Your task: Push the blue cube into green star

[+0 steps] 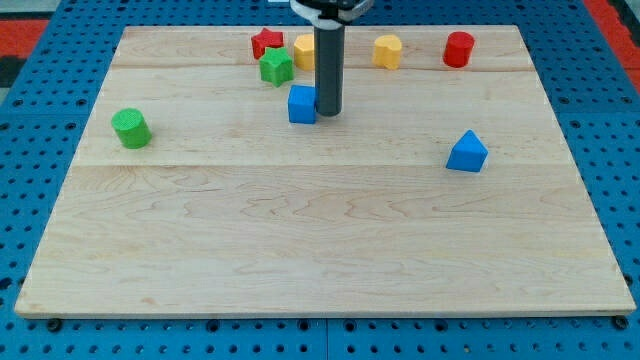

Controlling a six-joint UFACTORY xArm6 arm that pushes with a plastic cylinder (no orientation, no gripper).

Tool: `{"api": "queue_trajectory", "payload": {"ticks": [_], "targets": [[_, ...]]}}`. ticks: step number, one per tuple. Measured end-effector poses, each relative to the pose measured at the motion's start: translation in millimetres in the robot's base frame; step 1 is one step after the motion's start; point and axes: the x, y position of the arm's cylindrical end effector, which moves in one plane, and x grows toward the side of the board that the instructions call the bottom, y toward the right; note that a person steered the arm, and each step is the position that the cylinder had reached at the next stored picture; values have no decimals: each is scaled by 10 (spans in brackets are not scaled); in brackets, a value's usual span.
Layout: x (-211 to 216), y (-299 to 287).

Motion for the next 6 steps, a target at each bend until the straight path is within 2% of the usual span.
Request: {"api": "queue_trajectory", "payload": {"ticks": [1, 6], "targets": [[-182, 0], [-323, -7]]}}
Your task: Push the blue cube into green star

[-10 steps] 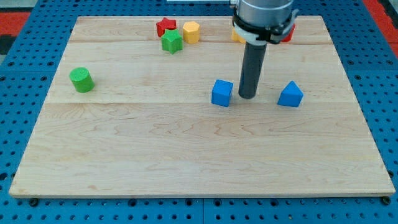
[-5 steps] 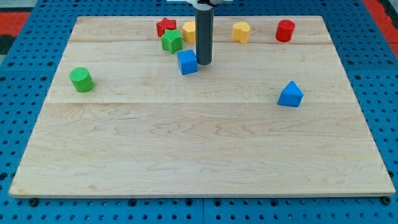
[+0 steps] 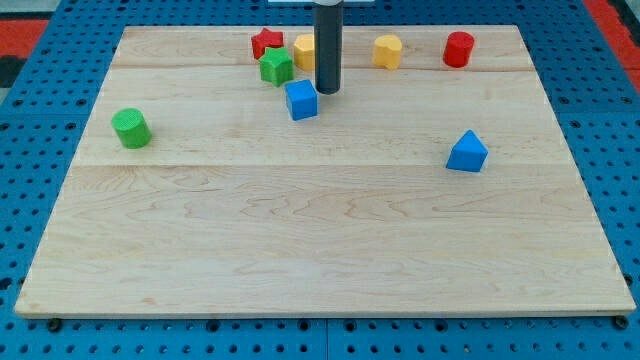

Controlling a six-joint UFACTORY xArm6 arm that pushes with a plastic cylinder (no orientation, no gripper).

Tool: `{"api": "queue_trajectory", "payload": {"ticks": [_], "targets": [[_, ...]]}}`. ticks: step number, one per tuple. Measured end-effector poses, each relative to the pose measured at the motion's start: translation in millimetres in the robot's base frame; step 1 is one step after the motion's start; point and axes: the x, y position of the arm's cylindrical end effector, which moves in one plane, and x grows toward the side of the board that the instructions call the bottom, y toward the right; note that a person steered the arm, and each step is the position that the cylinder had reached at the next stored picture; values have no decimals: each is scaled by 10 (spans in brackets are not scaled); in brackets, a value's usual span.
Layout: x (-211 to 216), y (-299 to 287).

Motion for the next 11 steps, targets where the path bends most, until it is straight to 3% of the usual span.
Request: {"api": "queue_trajectory", "payload": {"ticks": [4, 7, 11], "targets": [[-67, -9], [553, 72], [466, -336]]}}
